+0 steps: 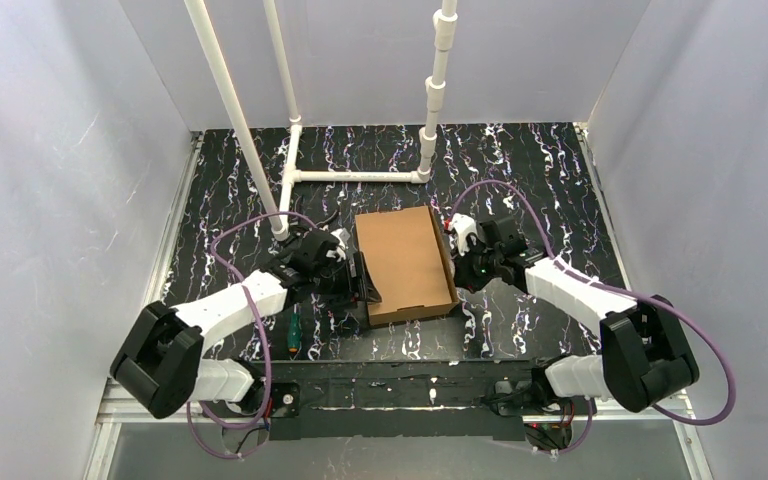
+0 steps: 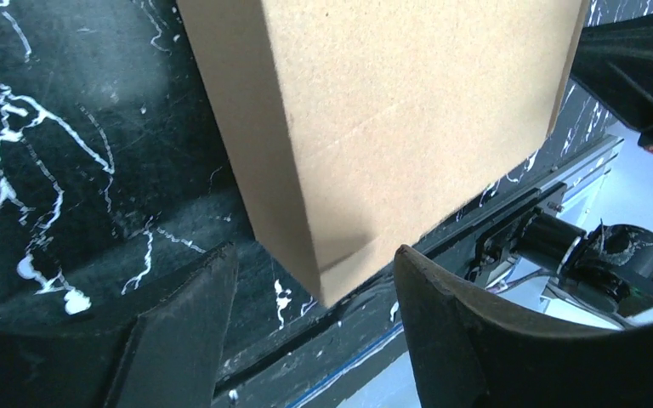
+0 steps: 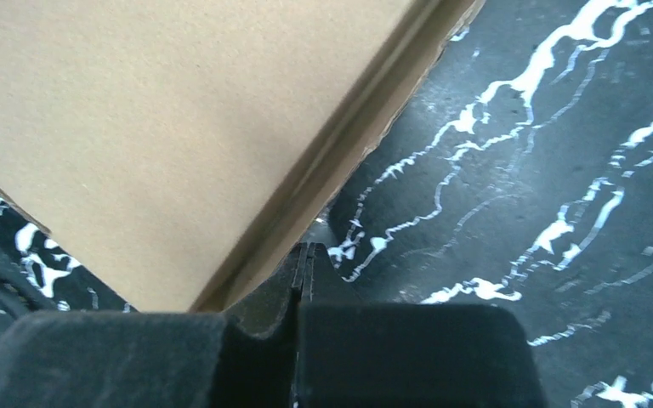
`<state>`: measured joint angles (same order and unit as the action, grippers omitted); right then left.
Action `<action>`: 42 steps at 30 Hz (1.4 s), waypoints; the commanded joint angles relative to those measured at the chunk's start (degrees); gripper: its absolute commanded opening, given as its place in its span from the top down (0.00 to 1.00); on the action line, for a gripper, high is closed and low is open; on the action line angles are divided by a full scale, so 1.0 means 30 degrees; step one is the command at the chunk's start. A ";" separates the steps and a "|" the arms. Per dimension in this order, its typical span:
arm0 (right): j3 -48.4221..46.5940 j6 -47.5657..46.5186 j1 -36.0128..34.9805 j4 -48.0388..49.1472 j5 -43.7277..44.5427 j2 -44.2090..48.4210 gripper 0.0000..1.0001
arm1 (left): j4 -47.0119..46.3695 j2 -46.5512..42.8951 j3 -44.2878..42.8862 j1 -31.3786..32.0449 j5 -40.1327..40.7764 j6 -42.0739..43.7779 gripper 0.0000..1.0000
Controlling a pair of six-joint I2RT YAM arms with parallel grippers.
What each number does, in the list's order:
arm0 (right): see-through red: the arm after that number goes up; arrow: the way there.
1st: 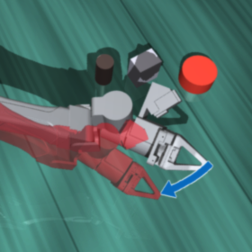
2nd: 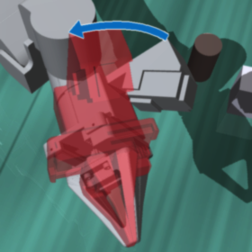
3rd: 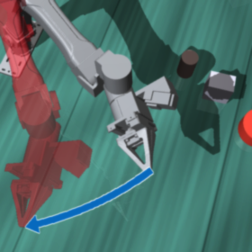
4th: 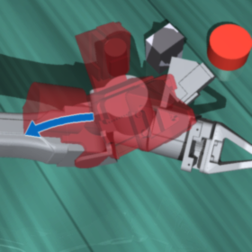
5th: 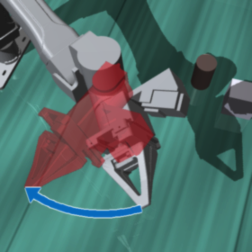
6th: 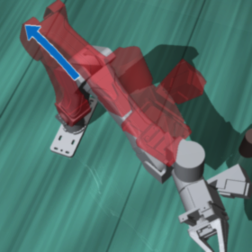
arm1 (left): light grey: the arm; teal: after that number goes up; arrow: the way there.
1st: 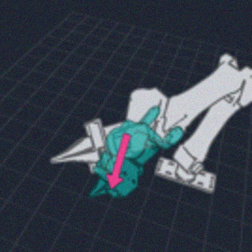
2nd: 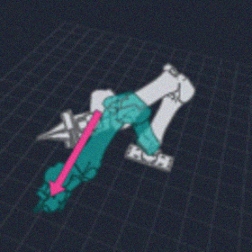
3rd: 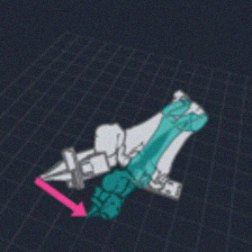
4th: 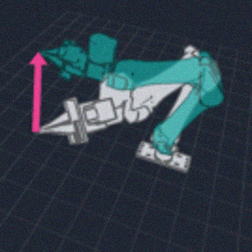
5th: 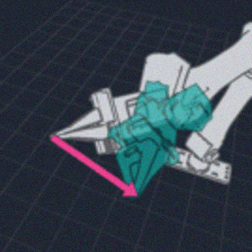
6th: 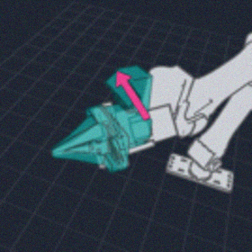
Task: Fold the paper box
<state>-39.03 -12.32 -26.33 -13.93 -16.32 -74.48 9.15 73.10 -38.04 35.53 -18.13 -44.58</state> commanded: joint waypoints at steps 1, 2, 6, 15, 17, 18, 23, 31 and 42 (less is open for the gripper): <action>-0.0446 0.2495 -0.0043 0.0463 -0.2342 -0.1091 0.99 | -0.1449 0.0976 -0.0296 0.0899 0.0894 -0.1613 0.36; -0.0626 0.2535 -0.0043 0.0236 -0.2514 -0.1364 0.99 | -0.1824 0.1166 -0.0283 0.1048 0.0950 -0.1896 0.37; -0.1859 0.2468 -0.0112 0.0051 -0.2074 -0.2277 0.99 | -0.3653 0.2297 -0.0618 0.1622 0.1075 -0.3046 0.41; -0.6950 0.1153 -0.0094 -0.1475 0.2374 -0.5505 0.99 | -0.3599 0.4718 -0.3893 0.2491 0.1851 -0.3195 0.41; -0.6169 0.0975 0.0298 -0.1092 0.3555 -0.5172 0.99 | -0.3178 0.4212 -0.3697 0.2491 0.2528 -0.3049 0.41; -0.5641 0.1019 0.0699 -0.0639 0.3954 -0.4844 0.99 | -0.3164 0.3870 -0.3237 0.2499 0.2773 -0.3123 0.40; -0.3814 0.0885 0.2023 0.0920 0.4413 -0.3805 0.99 | -0.3925 0.2581 -0.0947 0.2488 0.2935 -0.3880 0.40; -0.3221 0.1331 0.2052 0.1281 0.3347 -0.4068 0.99 | -0.4191 0.2427 -0.0748 0.2520 0.2733 -0.4867 0.40; -0.2458 0.0886 -0.0879 0.1188 0.0454 -0.3273 0.99 | -0.4480 0.5049 -0.3210 0.3565 0.2509 -0.5013 0.45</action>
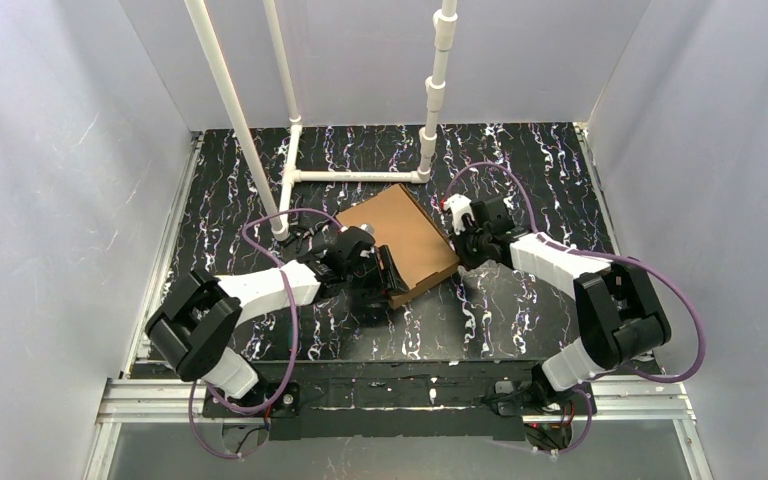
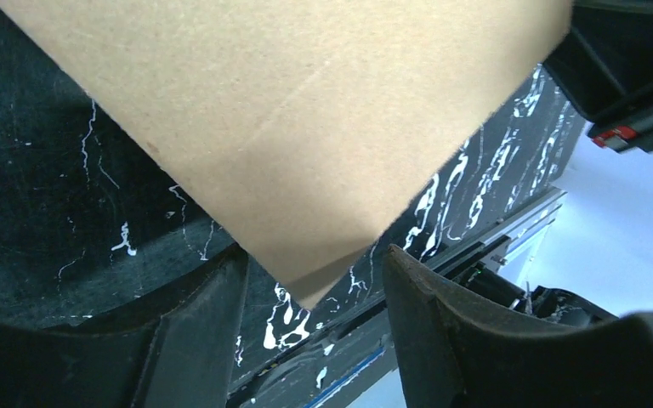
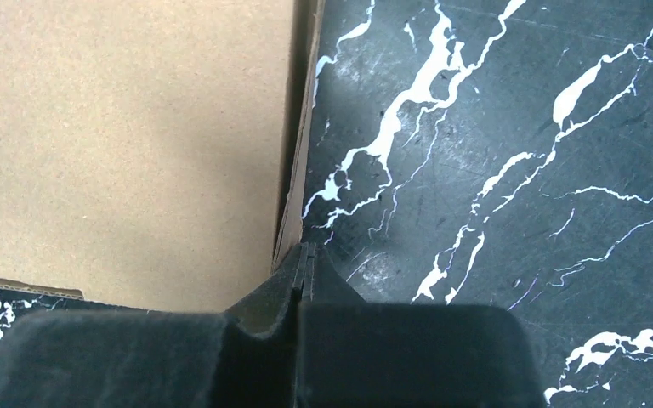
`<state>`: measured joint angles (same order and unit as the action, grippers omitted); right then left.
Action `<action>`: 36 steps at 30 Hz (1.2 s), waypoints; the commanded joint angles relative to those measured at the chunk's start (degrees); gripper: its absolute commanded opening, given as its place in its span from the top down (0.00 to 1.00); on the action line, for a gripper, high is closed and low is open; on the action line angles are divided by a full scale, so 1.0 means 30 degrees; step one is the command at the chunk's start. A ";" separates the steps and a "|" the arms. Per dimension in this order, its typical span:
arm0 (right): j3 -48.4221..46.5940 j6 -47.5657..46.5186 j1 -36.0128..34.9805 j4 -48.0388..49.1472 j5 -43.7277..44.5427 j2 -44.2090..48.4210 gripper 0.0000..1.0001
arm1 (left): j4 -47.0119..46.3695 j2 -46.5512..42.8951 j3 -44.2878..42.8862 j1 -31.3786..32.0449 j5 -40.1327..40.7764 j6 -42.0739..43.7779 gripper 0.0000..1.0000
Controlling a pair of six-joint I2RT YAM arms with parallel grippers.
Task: Fold the paper box
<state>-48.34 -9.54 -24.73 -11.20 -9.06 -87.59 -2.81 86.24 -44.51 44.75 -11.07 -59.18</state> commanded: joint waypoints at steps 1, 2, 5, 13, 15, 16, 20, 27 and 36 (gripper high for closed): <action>0.0779 -0.0042 -0.1562 0.0451 -0.2023 0.1215 0.99 | -0.0524 0.0863 -0.1193 0.0595 0.0198 -0.0164 0.45; 0.0814 -0.0002 -0.1610 0.0485 -0.2093 0.1229 0.99 | -0.0550 0.1074 -0.1317 0.0674 0.0203 -0.0166 0.46; 0.0674 0.0196 -0.1637 0.0396 -0.2200 0.1092 0.99 | -0.0781 0.1671 -0.1526 0.0839 0.0117 -0.0274 0.46; 0.0433 0.0650 0.0881 0.0690 0.1396 0.1268 0.99 | -0.0486 0.0077 0.0142 0.0890 0.1393 -0.0140 0.46; 0.0480 0.0660 0.1317 0.0792 0.1811 0.1309 0.99 | -0.0448 -0.0343 0.0673 0.0878 0.1518 -0.0126 0.46; 0.0495 0.0661 0.1368 0.0850 0.1957 0.1307 0.99 | -0.0442 -0.0476 0.0839 0.0860 0.1507 -0.0110 0.46; 0.0419 0.0664 0.1366 0.0994 0.2025 0.0971 0.99 | -0.0468 -0.0519 0.1023 0.0892 0.1327 -0.0083 0.46; 0.0779 0.0330 -0.0638 0.0538 -0.2079 0.0548 0.99 | -0.0498 0.0019 0.0470 0.0876 0.0854 0.0306 0.46; 0.0650 -0.0329 -0.1150 0.0826 0.1585 0.0528 0.99 | -0.0376 0.0012 0.0588 0.0876 0.0557 0.1186 0.46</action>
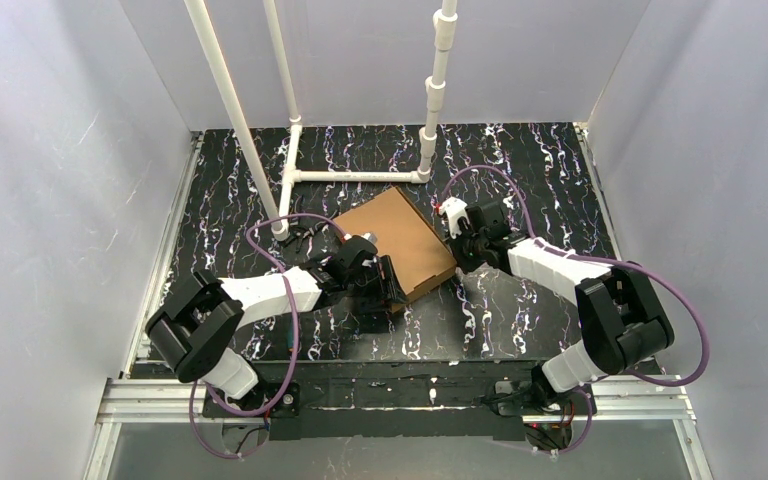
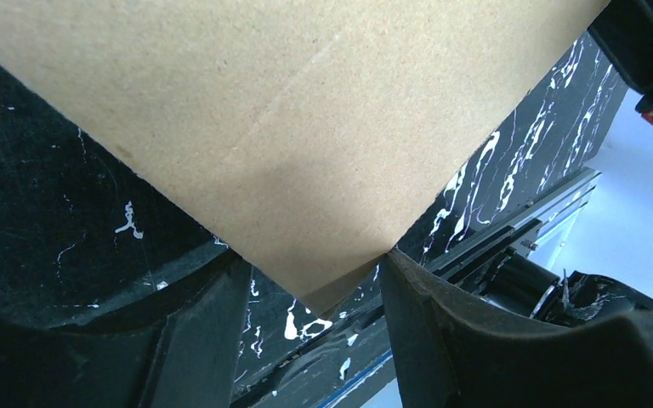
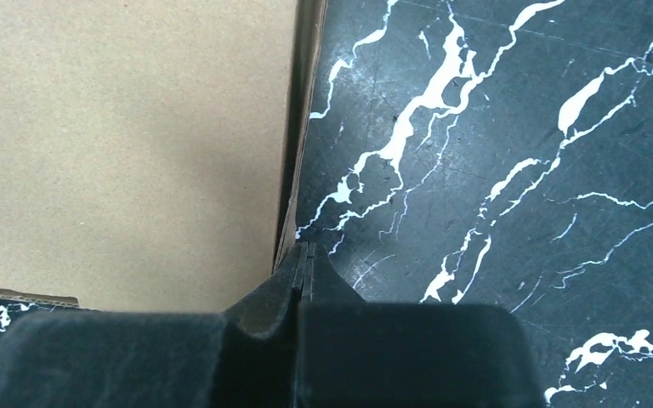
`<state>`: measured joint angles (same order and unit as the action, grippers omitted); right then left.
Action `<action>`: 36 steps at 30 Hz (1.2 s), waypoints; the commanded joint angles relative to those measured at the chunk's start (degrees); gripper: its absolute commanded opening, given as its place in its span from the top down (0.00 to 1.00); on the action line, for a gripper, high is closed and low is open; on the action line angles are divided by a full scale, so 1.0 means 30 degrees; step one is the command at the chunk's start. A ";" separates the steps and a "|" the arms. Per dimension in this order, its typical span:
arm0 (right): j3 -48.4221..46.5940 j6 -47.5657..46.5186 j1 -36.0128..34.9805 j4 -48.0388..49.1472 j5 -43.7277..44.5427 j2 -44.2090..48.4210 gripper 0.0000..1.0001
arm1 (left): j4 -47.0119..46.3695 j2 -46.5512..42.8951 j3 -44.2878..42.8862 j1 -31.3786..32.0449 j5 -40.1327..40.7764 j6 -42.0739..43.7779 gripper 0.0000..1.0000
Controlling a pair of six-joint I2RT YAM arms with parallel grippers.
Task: Fold the paper box
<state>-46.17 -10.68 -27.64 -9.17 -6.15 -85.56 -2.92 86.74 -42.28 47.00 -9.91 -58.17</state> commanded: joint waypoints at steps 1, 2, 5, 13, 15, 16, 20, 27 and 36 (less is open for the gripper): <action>-0.0165 0.0110 0.0235 0.0089 0.0960 -0.0095 0.99 | -0.0056 -0.0306 -0.0146 0.0123 0.0294 0.1187 0.46; -0.0217 0.0143 0.0664 0.0069 0.1194 0.0066 0.99 | 0.0262 -0.0512 -0.0108 0.0123 0.0412 0.1551 0.45; -0.0063 0.0041 0.1496 0.0230 0.1278 0.0668 0.99 | 0.0844 -0.1604 0.0423 0.0131 0.0774 0.2442 0.43; -0.1056 -0.1647 0.1566 0.1216 0.1006 0.0048 0.99 | 0.3093 -0.6019 0.2014 -0.1092 0.3157 0.3305 0.17; -0.1990 -0.2334 0.1566 0.1430 0.0859 -0.0923 0.99 | 0.2450 -0.6382 0.2289 -0.2426 0.2150 0.3254 0.16; -0.2661 -0.2469 0.1581 0.1366 0.0814 -0.1561 0.99 | 0.1981 -0.6358 0.2277 -0.3235 0.1614 0.3212 0.16; -0.5084 -0.1774 0.1304 0.0250 0.0193 -0.4135 0.99 | 0.1136 -0.4969 0.1038 -0.5112 0.0759 0.3198 0.15; -0.3725 -0.1809 -0.0216 0.0890 0.0789 -0.3159 0.99 | 0.2904 -0.0549 -0.2404 -0.5552 0.0791 0.3673 0.17; -0.0097 -0.2928 -0.2482 0.0011 0.0651 0.0773 0.99 | 0.0295 0.0900 -0.2220 -0.5590 -0.3353 0.4197 0.38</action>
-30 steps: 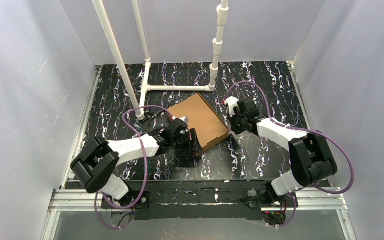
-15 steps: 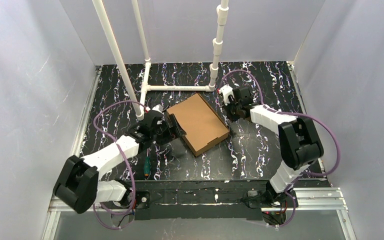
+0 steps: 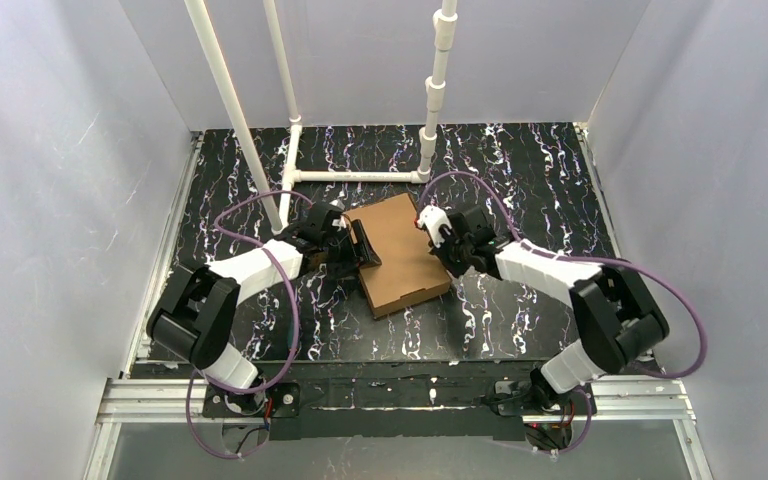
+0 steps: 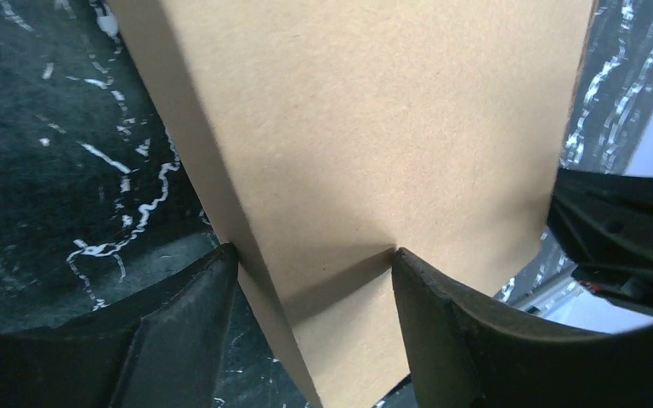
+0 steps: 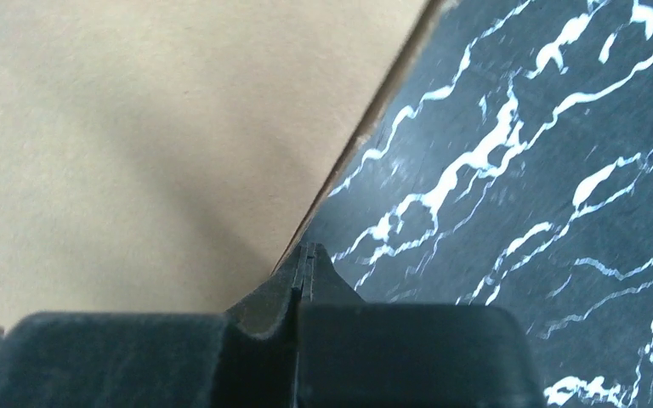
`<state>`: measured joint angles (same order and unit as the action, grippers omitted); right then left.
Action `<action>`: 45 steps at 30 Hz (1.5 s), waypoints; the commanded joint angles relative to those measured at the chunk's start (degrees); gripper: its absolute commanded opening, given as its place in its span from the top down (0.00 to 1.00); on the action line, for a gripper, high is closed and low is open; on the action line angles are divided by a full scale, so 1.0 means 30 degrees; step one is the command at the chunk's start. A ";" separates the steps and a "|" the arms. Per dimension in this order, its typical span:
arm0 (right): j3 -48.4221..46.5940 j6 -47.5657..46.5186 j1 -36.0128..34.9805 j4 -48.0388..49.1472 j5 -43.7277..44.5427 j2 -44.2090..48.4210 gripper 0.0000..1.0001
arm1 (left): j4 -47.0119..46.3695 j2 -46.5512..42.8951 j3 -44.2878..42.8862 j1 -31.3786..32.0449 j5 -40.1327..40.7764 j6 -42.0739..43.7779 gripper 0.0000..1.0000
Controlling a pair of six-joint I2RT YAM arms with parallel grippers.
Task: Fold the paper box
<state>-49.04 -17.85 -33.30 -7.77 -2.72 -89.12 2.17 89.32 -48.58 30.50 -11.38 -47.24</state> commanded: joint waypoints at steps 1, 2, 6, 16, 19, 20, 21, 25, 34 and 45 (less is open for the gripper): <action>0.1024 -0.0641 -0.0682 -0.0977 -0.0762 0.2355 0.99 | -0.1630 -0.0123 0.0039 0.0015 -0.3390 0.0596 0.39; 0.1188 -0.0731 -0.0704 -0.1478 -0.1081 0.2810 0.99 | -0.1658 -0.0278 0.0192 0.0162 -0.3705 0.0806 0.39; 0.1864 -0.0803 -0.0722 -0.2610 -0.0821 0.4565 0.99 | -0.1418 -0.0814 0.0689 0.0849 -0.4661 0.1304 0.39; -0.0159 -0.0904 0.2620 0.0975 0.2555 0.1957 0.99 | 0.1275 -0.3262 0.1221 0.0497 -0.1416 0.1688 0.31; -0.2212 -0.0100 0.2808 0.2356 0.1784 -0.0694 0.99 | 0.1399 -0.2898 0.0248 -0.0138 -0.0783 0.1590 0.25; -0.2882 0.0260 0.2794 0.2898 0.1354 -0.1603 0.99 | 0.1401 -0.2663 -0.0156 -0.0348 -0.0721 0.1597 0.25; -0.3603 0.0645 0.2753 0.3222 0.1073 -0.2500 0.99 | 0.1452 -0.2092 -0.0599 -0.0535 -0.0720 0.1616 0.24; -0.6237 0.1818 0.2721 0.3385 0.0409 -0.5455 0.99 | 0.1548 0.0216 -0.2325 -0.0853 -0.1210 0.1888 0.24; -0.7124 0.0947 0.1410 0.4316 0.0379 -0.7201 0.99 | 0.0798 0.2797 -0.3443 -0.0851 -0.2318 0.2135 0.28; -0.3795 -0.2627 -0.0517 0.3725 -0.2501 -0.4289 0.99 | 0.1339 0.2394 -0.3333 -0.0415 -0.4265 0.3334 0.32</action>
<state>-65.71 -23.42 -30.24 5.21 -1.15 -108.53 8.34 98.85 -59.05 27.83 -21.52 -40.42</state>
